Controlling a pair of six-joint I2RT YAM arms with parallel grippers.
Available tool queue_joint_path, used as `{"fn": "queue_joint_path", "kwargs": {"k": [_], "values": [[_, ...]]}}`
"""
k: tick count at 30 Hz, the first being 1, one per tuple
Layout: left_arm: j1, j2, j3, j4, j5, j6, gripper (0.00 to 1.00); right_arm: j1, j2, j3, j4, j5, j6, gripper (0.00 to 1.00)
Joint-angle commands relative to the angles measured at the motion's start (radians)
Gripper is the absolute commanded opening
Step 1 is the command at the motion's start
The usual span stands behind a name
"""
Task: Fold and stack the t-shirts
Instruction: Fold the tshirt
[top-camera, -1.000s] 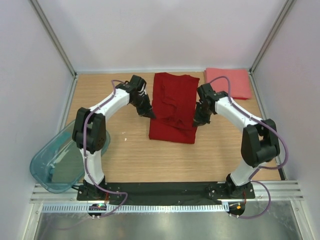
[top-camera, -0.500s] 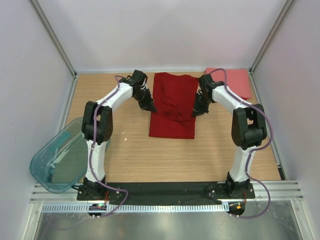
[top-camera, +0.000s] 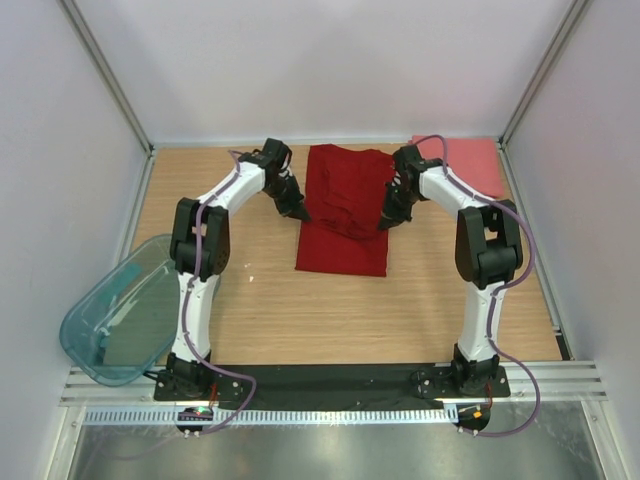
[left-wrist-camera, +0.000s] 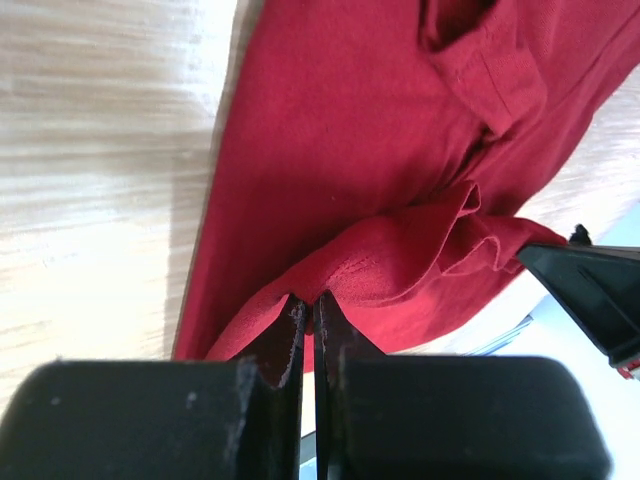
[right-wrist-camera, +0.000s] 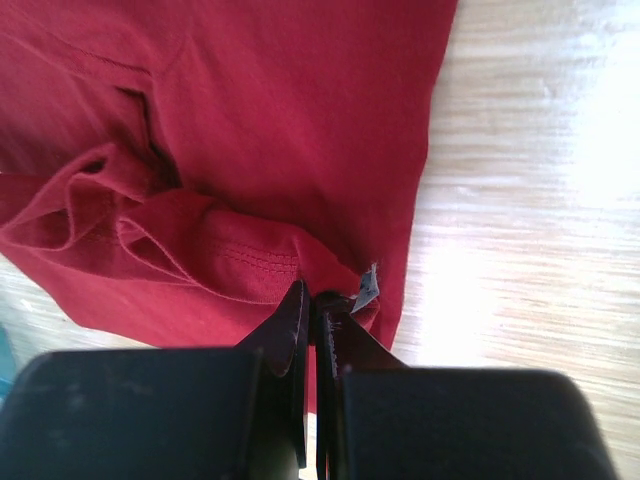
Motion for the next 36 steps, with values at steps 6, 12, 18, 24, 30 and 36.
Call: {"fn": "queue_joint_path", "kwargs": {"k": [6,12,18,24,30,36], "values": [[0.011,0.027,0.102,-0.035,0.019,0.022,0.00,-0.016,0.009,0.072,-0.010,0.006,-0.009,0.01],[0.013,0.005,0.114,-0.007,-0.010,0.007,0.00,-0.027,0.000,0.076,-0.014,0.027,0.002,0.01],[0.016,0.082,0.202,-0.044,-0.002,0.005,0.00,-0.036,0.055,0.119,-0.005,0.020,0.003,0.01],[0.022,0.155,0.297,-0.113,-0.027,0.008,0.40,-0.044,0.121,0.201,-0.056,0.001,0.011,0.29],[0.024,-0.075,0.208,-0.171,-0.214,0.111,0.58,-0.035,0.000,0.284,-0.213,0.194,-0.056,0.49],[0.002,-0.332,-0.131,-0.049,-0.170,0.120,0.54,0.143,-0.112,0.152,-0.186,0.340,-0.006,0.52]]}}
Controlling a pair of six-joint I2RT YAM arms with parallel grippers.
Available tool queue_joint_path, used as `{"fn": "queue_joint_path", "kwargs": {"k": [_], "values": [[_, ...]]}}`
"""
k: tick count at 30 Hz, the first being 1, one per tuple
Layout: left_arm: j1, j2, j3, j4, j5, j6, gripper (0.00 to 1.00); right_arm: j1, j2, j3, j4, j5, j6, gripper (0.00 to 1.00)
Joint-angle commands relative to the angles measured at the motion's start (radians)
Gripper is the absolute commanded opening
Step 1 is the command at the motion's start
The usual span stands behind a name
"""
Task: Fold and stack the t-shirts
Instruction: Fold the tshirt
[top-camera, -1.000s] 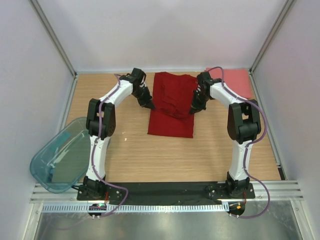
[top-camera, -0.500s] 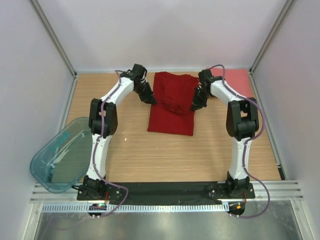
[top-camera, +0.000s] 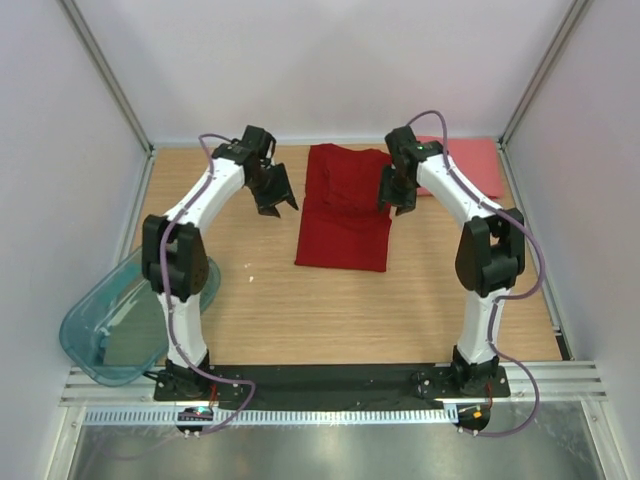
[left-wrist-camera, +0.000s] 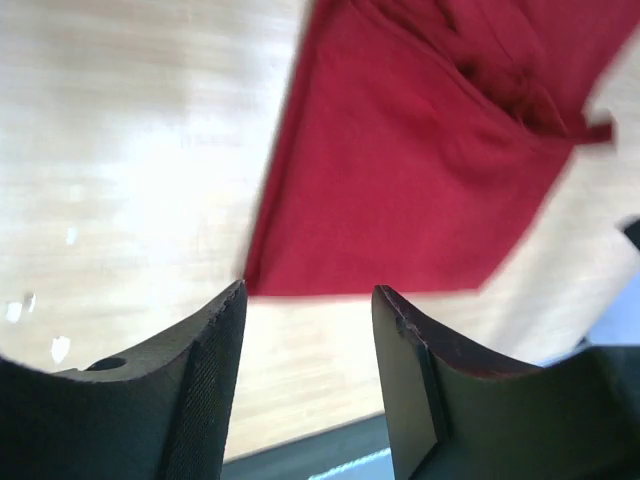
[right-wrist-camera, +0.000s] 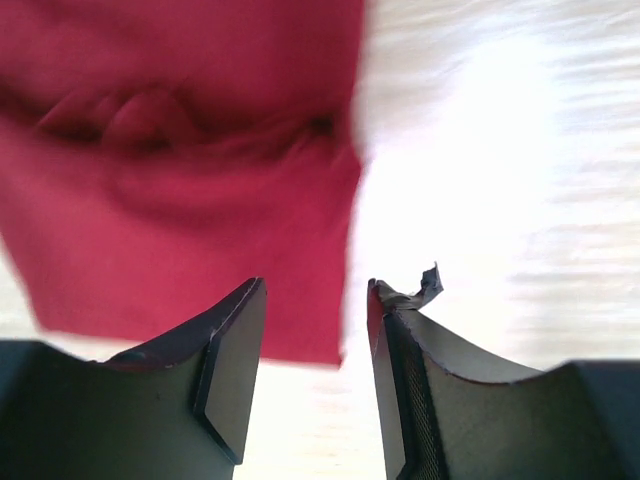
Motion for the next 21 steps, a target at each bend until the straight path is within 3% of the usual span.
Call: {"fn": "queue_joint_path", "kwargs": {"k": [1,5,9,21], "values": [[-0.024,-0.182,-0.117,0.066,0.027,0.038,0.53,0.127,-0.091,-0.095,0.014,0.067,0.044,0.51],[-0.076,-0.258,-0.284,0.119,0.084,0.043,0.49,0.174,-0.058,-0.139,0.158,0.102,0.127,0.45],[-0.127,-0.288,-0.375,0.158,0.115,0.037,0.49,0.174,0.061,-0.035,0.201,0.145,0.118,0.41],[-0.155,-0.226,-0.324,0.210,0.181,0.006,0.44,0.101,0.257,0.197,0.227,0.162,0.023,0.36]]}}
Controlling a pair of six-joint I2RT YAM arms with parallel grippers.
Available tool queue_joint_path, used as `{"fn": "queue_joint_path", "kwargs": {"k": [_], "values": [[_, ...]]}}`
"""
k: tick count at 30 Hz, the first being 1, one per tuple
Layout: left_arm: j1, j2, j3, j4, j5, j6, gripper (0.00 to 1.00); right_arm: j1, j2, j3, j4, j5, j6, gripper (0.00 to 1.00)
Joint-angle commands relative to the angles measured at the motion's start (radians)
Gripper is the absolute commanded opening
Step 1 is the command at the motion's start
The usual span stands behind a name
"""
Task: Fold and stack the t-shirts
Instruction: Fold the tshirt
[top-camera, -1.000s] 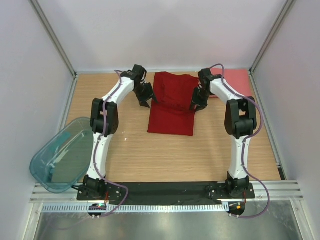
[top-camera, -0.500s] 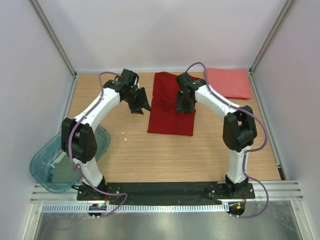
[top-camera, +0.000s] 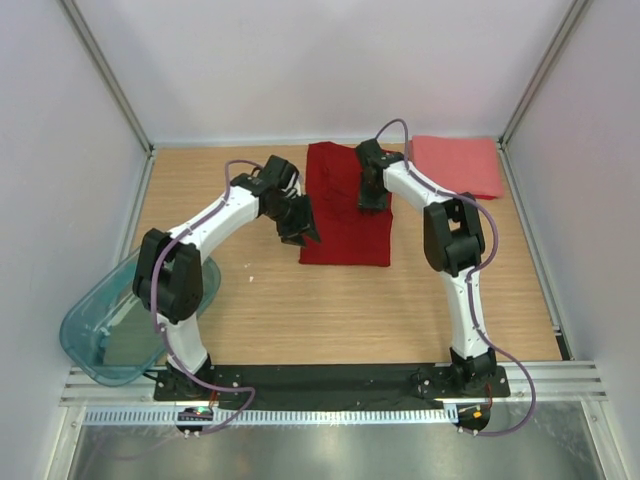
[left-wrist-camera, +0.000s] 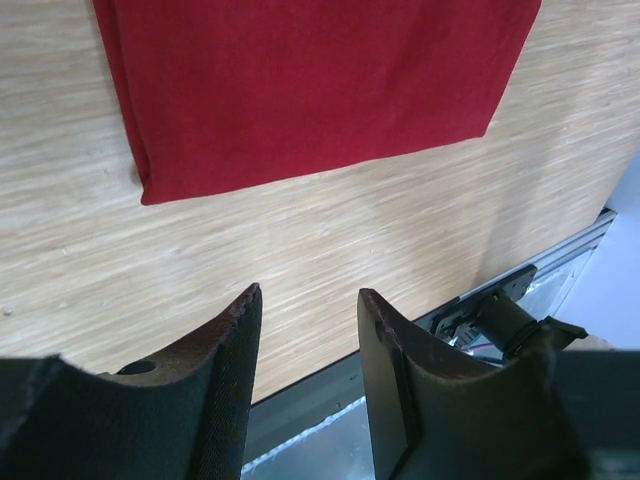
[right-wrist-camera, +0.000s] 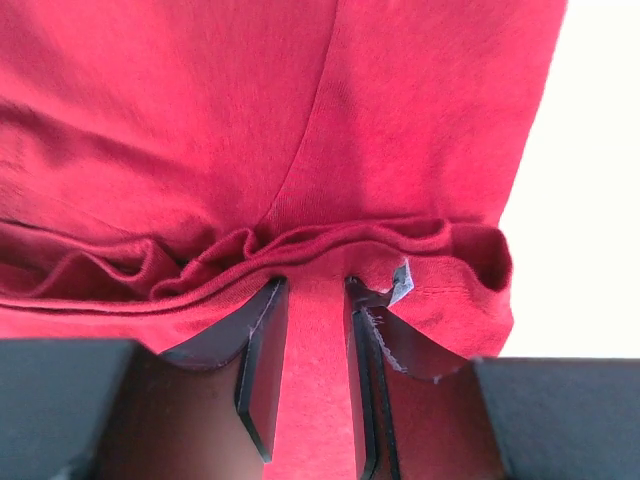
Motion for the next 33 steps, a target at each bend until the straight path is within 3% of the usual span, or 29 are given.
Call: {"fn": "queue_joint_path", "kwargs": {"k": [1,9,12,13,14,17,18,19,22,24,33], "values": [[0.004,0.033,0.054,0.040,0.039,-0.005,0.44,-0.018,-0.001,0.096,0.050,0.013,-0.053,0.36],[0.016,0.217,0.173,0.059,0.074,0.025,0.43,-0.058,0.083,0.263,-0.018,-0.053,-0.077,0.44],[0.035,0.274,0.192,0.071,0.087,0.039,0.42,-0.072,0.044,0.310,-0.102,-0.082,-0.050,0.45],[0.052,0.280,0.187,0.078,0.091,0.042,0.42,-0.079,0.016,0.304,-0.120,-0.119,-0.019,0.45],[0.062,0.291,0.180,0.083,0.100,0.044,0.40,-0.087,-0.010,0.287,-0.136,-0.265,-0.001,0.45],[0.098,0.292,0.140,0.108,0.149,0.047,0.38,-0.110,-0.160,0.091,-0.023,-0.456,0.036,0.38],[0.102,0.292,0.135,0.108,0.154,0.053,0.38,-0.115,-0.209,-0.068,0.043,-0.595,0.039,0.34],[0.108,0.292,0.126,0.108,0.166,0.062,0.37,-0.119,-0.278,-0.139,0.103,-0.660,0.045,0.19],[0.108,0.283,0.100,0.135,0.179,0.070,0.36,-0.138,-0.326,-0.351,0.304,-0.833,0.091,0.05],[0.110,0.279,0.087,0.141,0.189,0.065,0.36,-0.145,-0.332,-0.478,0.399,-0.913,0.126,0.04],[0.108,0.190,-0.060,0.249,0.217,0.022,0.32,-0.174,-0.313,-0.704,0.494,-0.998,0.067,0.01]]}}
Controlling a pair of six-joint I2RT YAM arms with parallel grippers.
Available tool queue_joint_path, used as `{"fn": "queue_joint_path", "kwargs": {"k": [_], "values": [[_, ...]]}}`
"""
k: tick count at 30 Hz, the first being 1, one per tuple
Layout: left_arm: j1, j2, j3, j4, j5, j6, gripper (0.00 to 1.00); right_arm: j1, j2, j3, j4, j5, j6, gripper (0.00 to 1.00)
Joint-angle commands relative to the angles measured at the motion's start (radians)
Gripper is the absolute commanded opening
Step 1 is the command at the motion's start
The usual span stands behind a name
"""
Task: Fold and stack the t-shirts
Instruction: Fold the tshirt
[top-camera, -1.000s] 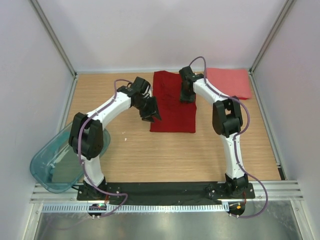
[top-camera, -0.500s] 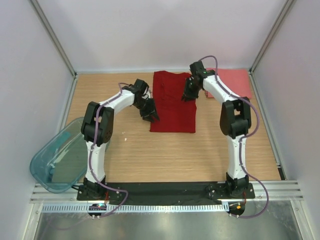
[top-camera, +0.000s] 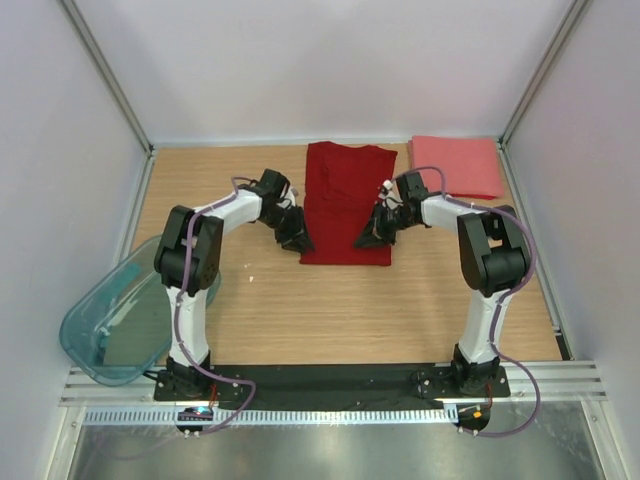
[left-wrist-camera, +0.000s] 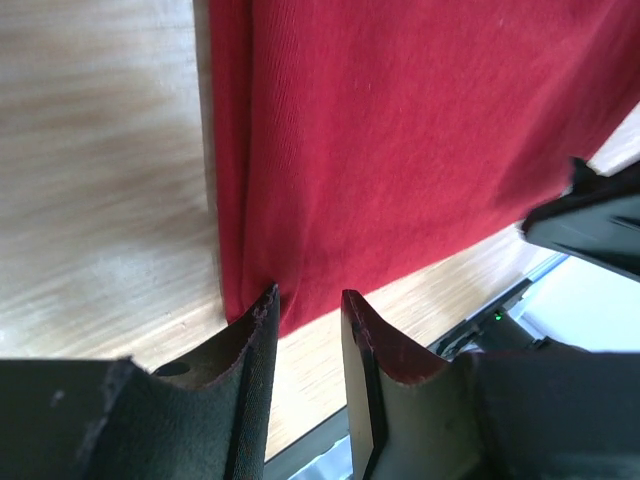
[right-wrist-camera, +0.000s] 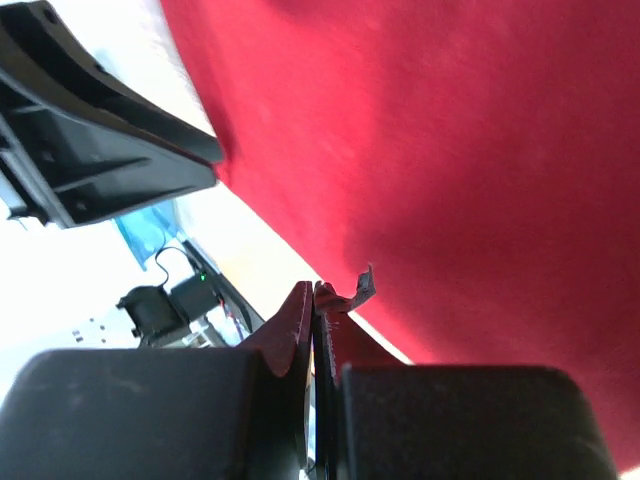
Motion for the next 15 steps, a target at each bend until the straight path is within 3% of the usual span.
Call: {"fn": "queue_joint_path", "kwargs": {"k": [1,9,15], "values": [[0.000,-0.071,-0.046,0.097,0.048,-0.033,0.32,-0.028,0.019,-0.072,0.139,-0.102,-0.001,0.01],[0.000,-0.004,-0.051,-0.024,-0.092,0.007,0.29,-0.064,0.097,-0.232,0.190,-0.110,-0.033,0.01],[-0.008,-0.135,-0.047,-0.098,-0.153,0.064,0.29,-0.071,-0.036,-0.257,0.189,-0.120,-0.010,0.01]]}}
